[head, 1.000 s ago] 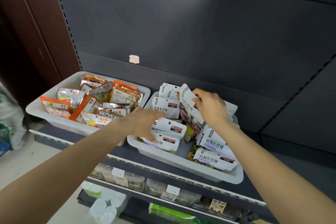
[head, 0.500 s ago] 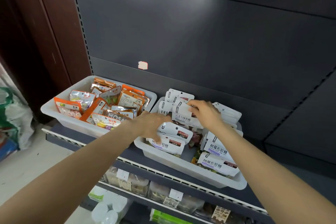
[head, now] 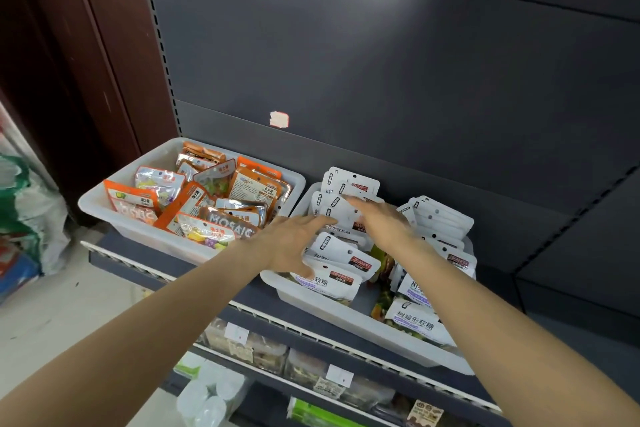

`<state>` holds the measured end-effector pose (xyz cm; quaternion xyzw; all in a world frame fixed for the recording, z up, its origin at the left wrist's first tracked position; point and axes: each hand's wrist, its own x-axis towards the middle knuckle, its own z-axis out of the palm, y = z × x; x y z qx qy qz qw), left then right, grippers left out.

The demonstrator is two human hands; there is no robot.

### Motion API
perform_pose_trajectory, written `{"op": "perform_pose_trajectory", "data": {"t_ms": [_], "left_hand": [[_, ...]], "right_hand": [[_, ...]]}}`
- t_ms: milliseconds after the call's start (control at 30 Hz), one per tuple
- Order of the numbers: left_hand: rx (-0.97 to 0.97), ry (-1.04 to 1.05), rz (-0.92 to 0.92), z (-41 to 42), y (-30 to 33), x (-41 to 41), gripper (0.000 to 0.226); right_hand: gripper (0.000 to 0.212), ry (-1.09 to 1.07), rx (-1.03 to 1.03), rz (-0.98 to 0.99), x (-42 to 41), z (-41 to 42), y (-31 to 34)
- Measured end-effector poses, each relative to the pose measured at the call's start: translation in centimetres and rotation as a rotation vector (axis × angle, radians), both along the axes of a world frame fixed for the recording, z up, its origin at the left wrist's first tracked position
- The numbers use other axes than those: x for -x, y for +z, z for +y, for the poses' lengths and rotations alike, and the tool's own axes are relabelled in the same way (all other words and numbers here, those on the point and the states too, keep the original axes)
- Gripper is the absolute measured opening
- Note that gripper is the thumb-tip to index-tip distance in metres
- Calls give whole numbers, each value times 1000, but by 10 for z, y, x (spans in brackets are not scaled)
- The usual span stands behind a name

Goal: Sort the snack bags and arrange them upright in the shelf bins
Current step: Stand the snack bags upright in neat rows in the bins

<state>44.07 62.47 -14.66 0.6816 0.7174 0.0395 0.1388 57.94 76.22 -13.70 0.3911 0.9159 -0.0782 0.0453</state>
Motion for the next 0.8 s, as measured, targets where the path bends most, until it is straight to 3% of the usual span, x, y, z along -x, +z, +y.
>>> {"op": "perform_pose_trajectory", "data": {"t_ms": [133, 200, 367, 467, 600, 700, 800], "left_hand": [[20, 21, 39, 3, -2, 1, 107], [37, 26, 93, 6, -2, 1, 112], [-7, 7, 276, 23, -3, 2, 123], [44, -13, 263, 34, 0, 7, 118], [63, 29, 212, 36, -3, 12, 109], [25, 30, 194, 33, -8, 13, 100], [-14, 33, 183, 30, -14, 13, 95]], "right_hand": [[46, 76, 116, 13, 19, 5, -4], [47, 119, 228, 65, 24, 11, -6], [37, 43, 432, 316, 14, 20, -7], [33, -78, 441, 503, 6, 24, -13], [48, -192, 234, 429, 5, 37, -17], [70, -216, 288, 408, 13, 48, -19], [77, -317, 354, 412, 26, 60, -23]]}}
